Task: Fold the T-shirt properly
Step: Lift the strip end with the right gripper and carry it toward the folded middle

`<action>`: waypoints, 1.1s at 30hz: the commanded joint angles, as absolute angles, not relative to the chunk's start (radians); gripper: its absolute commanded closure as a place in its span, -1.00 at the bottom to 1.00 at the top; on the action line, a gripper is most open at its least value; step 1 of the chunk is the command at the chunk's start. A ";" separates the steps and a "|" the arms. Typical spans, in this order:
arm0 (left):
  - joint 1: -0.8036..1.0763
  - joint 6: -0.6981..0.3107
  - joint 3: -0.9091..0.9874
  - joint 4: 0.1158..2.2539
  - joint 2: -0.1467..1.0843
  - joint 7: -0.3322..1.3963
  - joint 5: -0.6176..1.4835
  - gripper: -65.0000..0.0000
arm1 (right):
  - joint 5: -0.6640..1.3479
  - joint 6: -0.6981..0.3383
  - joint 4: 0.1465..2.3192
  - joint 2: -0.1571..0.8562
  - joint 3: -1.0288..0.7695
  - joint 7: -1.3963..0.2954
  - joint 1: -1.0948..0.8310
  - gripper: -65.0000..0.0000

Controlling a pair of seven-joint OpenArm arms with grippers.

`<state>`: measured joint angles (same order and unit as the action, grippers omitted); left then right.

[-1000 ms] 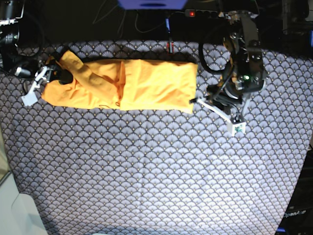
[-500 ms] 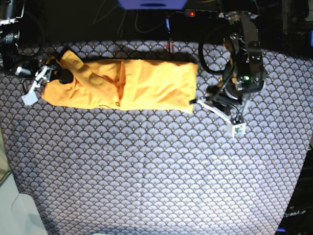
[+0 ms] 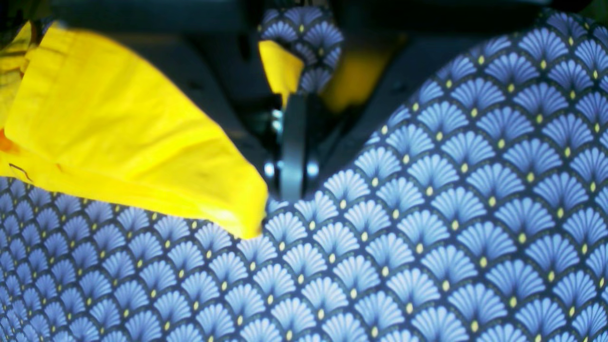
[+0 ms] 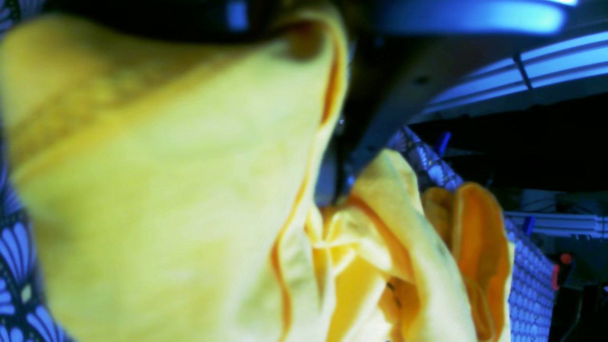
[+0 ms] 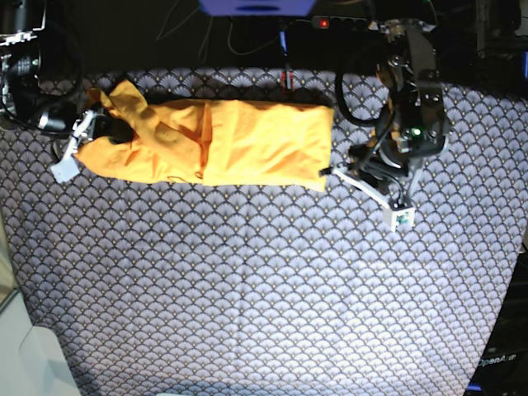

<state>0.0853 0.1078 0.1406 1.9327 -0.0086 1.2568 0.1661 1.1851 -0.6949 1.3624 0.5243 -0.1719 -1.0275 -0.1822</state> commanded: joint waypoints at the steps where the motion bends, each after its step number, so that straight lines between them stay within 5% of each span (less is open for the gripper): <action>1: 0.070 0.104 0.140 1.946 -0.007 1.241 0.171 1.00 | 1.216 -0.698 1.394 0.549 -0.182 -1.009 -0.173 1.00; 17: 0.056 0.104 0.219 1.954 0.022 1.248 0.171 1.00 | 1.216 -0.698 1.672 0.492 -0.160 -1.017 -0.185 1.00; 33: 0.028 0.102 0.412 1.948 0.059 1.241 0.173 1.00 | 1.214 -0.698 1.701 0.473 0.030 -1.017 -0.124 1.00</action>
<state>0.0410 0.1043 0.4107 1.9324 0.0525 1.2537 0.1631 1.1854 -0.6945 1.6836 0.4618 0.0372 -1.0348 -0.1276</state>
